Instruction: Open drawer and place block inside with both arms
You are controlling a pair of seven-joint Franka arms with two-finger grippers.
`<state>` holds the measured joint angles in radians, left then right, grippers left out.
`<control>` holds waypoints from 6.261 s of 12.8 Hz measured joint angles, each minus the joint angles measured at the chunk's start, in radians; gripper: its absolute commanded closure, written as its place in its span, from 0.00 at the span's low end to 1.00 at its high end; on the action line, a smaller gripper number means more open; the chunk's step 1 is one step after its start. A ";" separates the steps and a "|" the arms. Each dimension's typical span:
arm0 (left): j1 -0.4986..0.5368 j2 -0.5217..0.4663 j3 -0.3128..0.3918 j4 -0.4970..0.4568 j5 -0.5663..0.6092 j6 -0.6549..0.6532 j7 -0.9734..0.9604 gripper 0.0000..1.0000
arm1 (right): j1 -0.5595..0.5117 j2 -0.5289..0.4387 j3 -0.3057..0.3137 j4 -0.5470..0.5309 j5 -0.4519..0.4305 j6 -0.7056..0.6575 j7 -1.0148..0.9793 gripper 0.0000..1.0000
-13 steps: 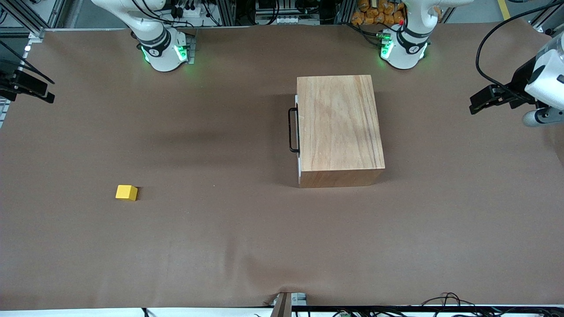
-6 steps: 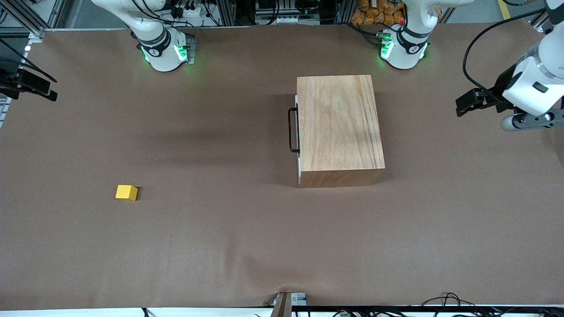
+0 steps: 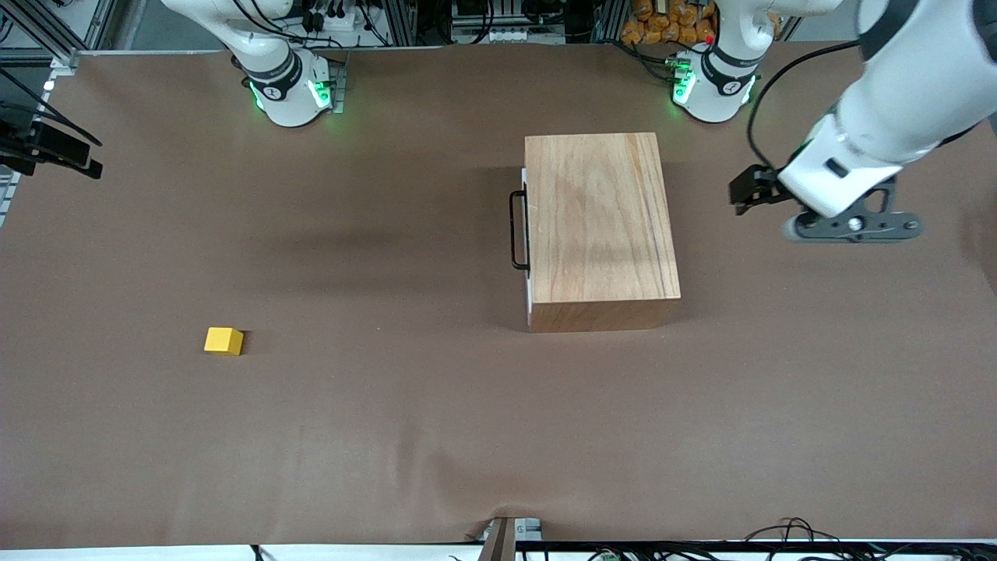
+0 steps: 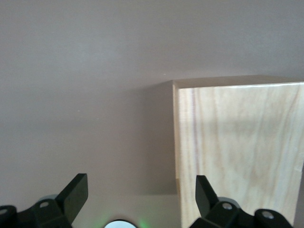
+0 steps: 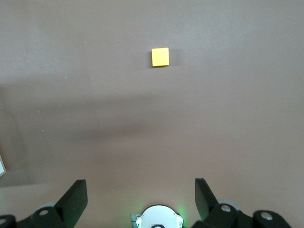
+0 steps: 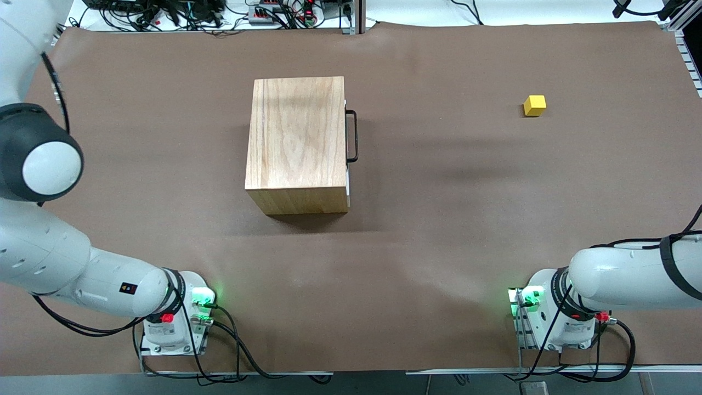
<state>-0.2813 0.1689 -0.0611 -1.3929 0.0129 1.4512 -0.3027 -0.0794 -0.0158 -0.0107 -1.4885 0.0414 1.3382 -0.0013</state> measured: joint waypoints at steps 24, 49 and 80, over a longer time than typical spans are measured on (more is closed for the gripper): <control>-0.707 0.562 0.201 0.293 0.000 0.263 -0.737 0.00 | -0.004 0.003 -0.002 -0.001 0.001 -0.004 0.000 0.00; -0.839 0.703 0.252 0.306 0.049 0.317 -0.775 0.00 | -0.074 0.204 0.006 -0.043 0.001 0.176 -0.033 0.00; -0.834 0.708 0.249 0.306 -0.132 0.599 -0.775 0.00 | -0.021 0.599 0.001 -0.440 -0.027 1.177 0.035 0.98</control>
<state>-1.1157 0.8768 0.1877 -1.0872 -0.1192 2.0499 -1.0778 -0.1005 0.5827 -0.0092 -1.9287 0.0146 2.5154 0.0333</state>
